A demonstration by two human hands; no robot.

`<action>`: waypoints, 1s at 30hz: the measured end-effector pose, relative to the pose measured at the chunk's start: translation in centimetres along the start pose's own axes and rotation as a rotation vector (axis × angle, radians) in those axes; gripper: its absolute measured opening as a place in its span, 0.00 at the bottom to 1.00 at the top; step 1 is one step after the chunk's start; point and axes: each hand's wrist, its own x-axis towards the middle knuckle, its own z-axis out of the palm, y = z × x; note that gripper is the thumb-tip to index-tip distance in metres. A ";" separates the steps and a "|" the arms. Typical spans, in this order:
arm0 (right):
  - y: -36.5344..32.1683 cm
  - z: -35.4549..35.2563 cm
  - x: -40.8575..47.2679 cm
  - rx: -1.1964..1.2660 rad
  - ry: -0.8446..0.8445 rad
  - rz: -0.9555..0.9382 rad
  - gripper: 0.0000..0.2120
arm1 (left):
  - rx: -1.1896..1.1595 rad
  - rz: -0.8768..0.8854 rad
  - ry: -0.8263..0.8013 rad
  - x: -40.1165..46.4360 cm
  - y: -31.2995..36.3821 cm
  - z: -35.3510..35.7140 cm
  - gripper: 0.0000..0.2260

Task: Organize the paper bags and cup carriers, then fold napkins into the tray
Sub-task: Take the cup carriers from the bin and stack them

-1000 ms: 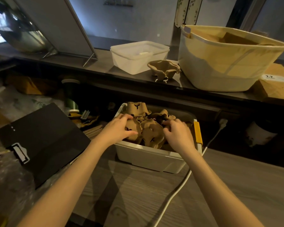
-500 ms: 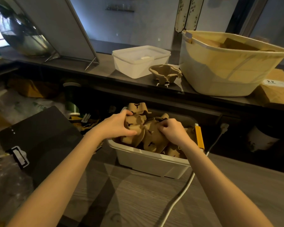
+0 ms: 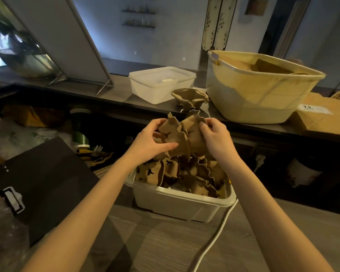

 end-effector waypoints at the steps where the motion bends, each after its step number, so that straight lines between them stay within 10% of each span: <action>1: 0.0 0.2 -0.1 0.031 -0.012 -0.028 0.11 | -0.003 0.025 0.022 0.0 0.0 0.4 0.32; 12: -0.4 1.2 -0.5 -0.148 0.019 -0.314 0.15 | 0.141 0.182 0.252 -0.3 0.4 2.9 0.33; 20: 0.0 1.1 -1.1 -0.390 -0.016 -0.567 0.11 | -1.179 -0.365 0.062 -0.1 1.2 1.0 0.14; 30: 0.4 1.9 -1.5 -0.554 -0.114 -0.793 0.13 | -1.089 -0.501 -0.126 0.3 0.5 0.8 0.20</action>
